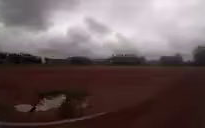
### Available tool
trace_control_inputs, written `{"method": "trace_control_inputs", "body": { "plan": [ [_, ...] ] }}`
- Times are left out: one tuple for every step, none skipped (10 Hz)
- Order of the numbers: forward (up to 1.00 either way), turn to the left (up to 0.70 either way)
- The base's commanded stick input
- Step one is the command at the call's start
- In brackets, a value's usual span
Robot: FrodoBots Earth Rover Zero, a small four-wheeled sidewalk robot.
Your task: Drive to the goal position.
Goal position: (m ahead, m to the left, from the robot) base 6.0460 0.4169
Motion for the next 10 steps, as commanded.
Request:
{"method": "trace_control_inputs", "body": {
  "plan": [
    [0.70,0.00],
    [0.70,0.00],
    [0.70,0.00],
    [0.70,0.00],
    [0.70,0.00],
    [0.70,0.00],
    [0.70,-0.35],
    [0.70,-0.35],
    [0.70,-0.35],
    [0.70,-0.35]
  ]
}}
